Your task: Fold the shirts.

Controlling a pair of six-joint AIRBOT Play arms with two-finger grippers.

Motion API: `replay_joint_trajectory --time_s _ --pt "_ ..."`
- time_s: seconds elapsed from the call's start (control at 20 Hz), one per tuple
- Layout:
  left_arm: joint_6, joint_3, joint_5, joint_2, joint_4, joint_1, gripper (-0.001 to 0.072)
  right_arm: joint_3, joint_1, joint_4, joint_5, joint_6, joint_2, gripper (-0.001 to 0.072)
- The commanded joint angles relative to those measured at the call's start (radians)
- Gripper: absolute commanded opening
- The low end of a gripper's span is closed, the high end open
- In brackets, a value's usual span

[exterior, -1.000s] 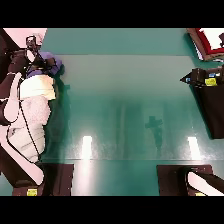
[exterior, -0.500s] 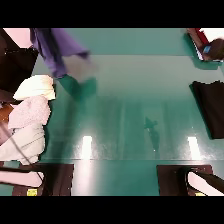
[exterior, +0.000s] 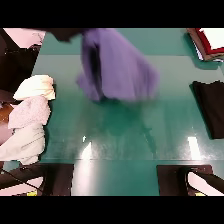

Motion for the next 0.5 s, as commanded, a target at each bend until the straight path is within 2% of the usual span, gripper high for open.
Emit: replay_joint_trajectory --time_s 0.0,0.05,0.1,0.15,0.2,0.3,0.45 --pt "0.014 -0.155 0.051 -0.053 -0.07 -0.095 0.0022 0.038 0.006 0.005 0.058 0.001 0.001 0.0016" --pt "0.004 -0.186 0.071 -0.09 -0.069 -0.113 0.0141 0.038 0.006 0.005 0.083 0.001 0.001 0.0016" --pt "-0.018 -0.205 0.08 -0.126 -0.069 -0.123 0.0484 0.038 0.006 0.005 0.104 0.001 0.0 0.0016" --pt "-0.053 -0.21 0.071 -0.163 -0.067 -0.126 0.0705 0.038 0.006 0.005 0.123 0.001 0.0 0.0016" --pt "-0.077 -0.209 0.045 -0.188 -0.061 -0.115 0.067 0.038 0.006 0.005 0.137 0.001 0.001 0.0016" --pt "-0.082 -0.208 -0.034 -0.193 -0.057 -0.044 0.0669 0.038 0.006 0.005 0.156 0.001 0.001 0.0016" --pt "-0.097 -0.231 -0.143 -0.14 0.0 0.161 0.0668 0.038 0.006 0.005 0.165 0.001 0.001 0.0016"
